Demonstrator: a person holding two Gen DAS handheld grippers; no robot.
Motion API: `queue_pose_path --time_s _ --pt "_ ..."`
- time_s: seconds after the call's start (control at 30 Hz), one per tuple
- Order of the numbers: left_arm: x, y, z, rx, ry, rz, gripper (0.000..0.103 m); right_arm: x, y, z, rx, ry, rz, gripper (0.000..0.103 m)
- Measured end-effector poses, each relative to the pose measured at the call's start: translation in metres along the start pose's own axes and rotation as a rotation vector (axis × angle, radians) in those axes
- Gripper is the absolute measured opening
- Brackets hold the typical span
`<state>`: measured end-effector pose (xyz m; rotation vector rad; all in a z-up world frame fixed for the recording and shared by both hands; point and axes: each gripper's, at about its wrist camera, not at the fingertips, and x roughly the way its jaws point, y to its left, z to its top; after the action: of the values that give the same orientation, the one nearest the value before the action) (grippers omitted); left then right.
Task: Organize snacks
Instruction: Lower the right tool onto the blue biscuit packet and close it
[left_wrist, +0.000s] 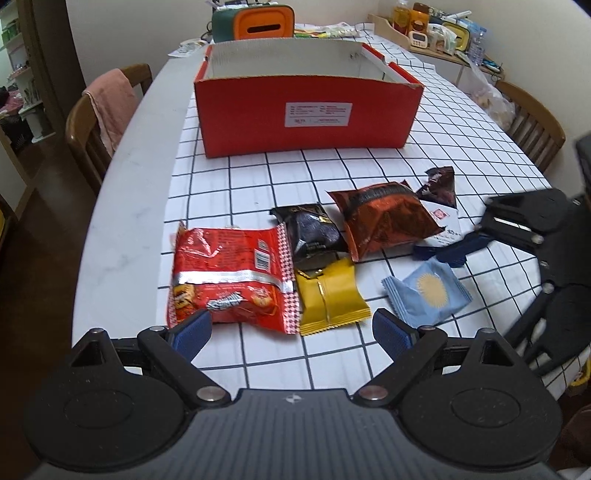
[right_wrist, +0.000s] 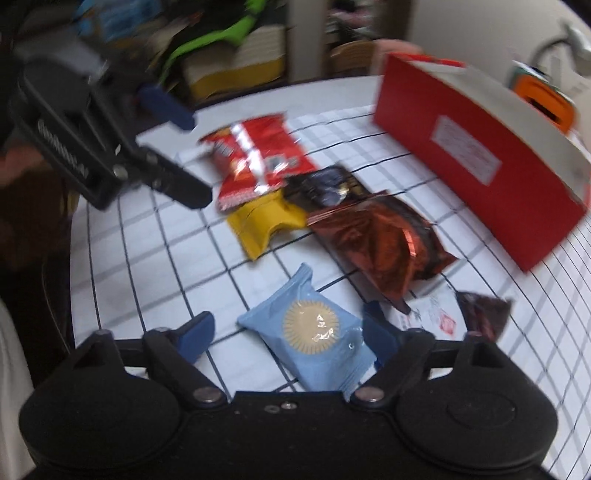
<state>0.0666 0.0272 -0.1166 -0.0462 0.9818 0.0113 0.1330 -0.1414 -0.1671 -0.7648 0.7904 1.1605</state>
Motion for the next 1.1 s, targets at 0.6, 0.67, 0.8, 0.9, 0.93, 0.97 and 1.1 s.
queue_pose_path --time_s 0.6,0.67,0.8,0.9,0.93,0.97,1.1 --pt "0.033 -0.009 0.021 -0.041 0.045 -0.089 0.093 0.018 -0.009 0.006 -0.032 0.041 0.079 0.05" --pt "0.041 -0.009 0.025 -0.048 0.059 -0.089 0.088 0.017 -0.009 0.003 0.011 0.029 0.067 0.049" --pt "0.054 -0.01 0.029 -0.062 0.092 -0.095 0.079 0.01 -0.006 -0.004 0.08 0.012 0.072 0.048" --pt "0.062 -0.014 0.031 -0.058 0.118 -0.091 0.072 0.009 -0.003 -0.007 0.113 0.011 0.047 0.048" --pt "0.065 -0.015 0.031 -0.055 0.134 -0.085 0.07 0.009 -0.003 -0.007 0.128 0.012 0.038 0.048" --pt "0.068 -0.017 0.03 -0.049 0.145 -0.073 0.067 0.009 -0.003 -0.008 0.147 0.012 0.033 0.048" --pt "0.073 -0.02 0.028 -0.035 0.154 -0.052 0.06 0.005 -0.005 -0.012 0.212 0.001 0.025 0.048"
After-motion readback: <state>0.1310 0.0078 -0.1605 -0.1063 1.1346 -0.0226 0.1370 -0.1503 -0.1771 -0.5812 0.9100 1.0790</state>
